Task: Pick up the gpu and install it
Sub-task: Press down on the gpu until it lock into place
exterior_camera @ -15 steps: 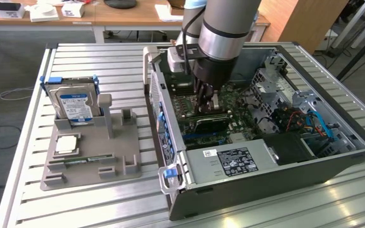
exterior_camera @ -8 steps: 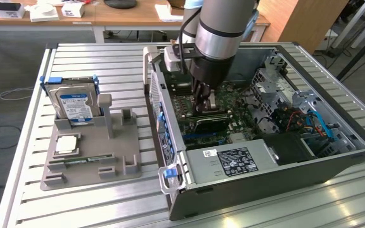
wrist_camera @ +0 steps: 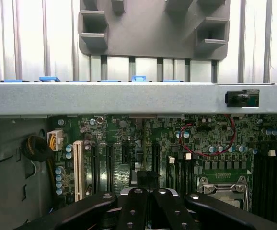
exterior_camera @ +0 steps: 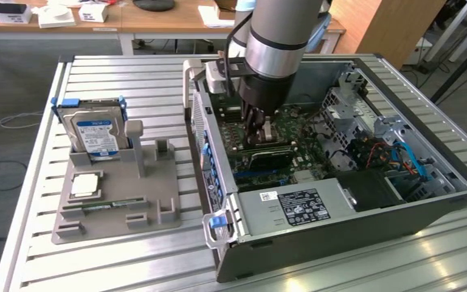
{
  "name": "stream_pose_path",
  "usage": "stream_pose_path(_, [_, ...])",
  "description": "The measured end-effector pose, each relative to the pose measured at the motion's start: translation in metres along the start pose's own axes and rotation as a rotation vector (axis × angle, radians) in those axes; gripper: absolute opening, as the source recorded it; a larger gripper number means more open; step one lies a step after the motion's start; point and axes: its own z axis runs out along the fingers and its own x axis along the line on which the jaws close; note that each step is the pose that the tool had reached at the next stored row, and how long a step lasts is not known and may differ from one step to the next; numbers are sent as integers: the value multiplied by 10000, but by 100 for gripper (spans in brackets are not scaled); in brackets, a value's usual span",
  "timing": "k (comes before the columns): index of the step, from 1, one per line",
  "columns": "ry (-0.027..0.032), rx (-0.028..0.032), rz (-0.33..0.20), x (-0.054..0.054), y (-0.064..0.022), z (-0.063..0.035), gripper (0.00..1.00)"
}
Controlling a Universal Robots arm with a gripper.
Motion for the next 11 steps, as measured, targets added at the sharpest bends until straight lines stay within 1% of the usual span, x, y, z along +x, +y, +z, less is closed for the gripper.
stream_pose_path(2, [-1,0,0,0,0,1,11])
stream_pose_path(8, [-5,2,1,2,1,62,11])
stream_pose_path(11, [-3,0,1,2,1,68,11])
